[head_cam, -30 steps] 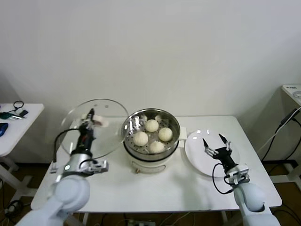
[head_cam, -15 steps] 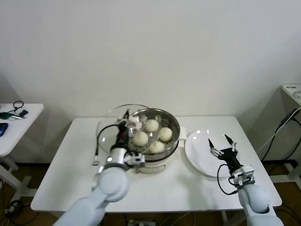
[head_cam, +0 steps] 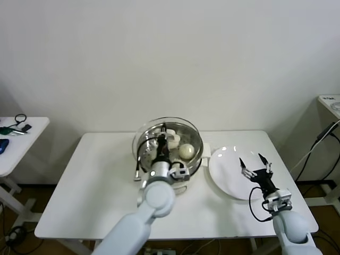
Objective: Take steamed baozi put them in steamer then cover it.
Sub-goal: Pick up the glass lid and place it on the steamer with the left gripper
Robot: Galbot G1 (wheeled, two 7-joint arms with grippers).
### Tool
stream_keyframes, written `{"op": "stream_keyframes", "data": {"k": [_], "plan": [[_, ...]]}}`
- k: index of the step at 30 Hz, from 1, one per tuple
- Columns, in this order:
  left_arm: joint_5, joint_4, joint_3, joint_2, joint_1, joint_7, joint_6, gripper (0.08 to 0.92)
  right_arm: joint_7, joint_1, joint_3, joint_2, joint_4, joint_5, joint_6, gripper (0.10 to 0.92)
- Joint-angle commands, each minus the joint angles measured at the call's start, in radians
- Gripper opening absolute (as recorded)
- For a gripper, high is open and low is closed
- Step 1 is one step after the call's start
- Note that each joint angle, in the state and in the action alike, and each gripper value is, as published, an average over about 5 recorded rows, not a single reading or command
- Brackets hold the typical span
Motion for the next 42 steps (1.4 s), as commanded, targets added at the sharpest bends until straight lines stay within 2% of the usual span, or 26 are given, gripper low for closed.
{"op": "stream_keyframes", "data": {"k": [1,8,23,42], "plan": [[0.048,0.121,0.001,-0.106,-0.021,-0.007,0.049,0.149,-0.003,-0.004,0.008,0.000,-0.002,-0.002,0.002,0.823],[0.089,0.161,0.004,-0.124,-0.036,0.000,0.049,0.149,-0.010,-0.009,0.016,-0.003,-0.002,-0.002,0.004,0.823],[0.160,0.195,-0.013,-0.124,-0.042,0.072,0.049,0.149,-0.017,-0.011,0.024,-0.011,-0.008,-0.005,0.012,0.823],[0.136,0.220,-0.015,-0.123,-0.050,0.034,0.049,0.149,-0.023,-0.008,0.027,-0.009,-0.017,-0.004,0.014,0.823]]}}
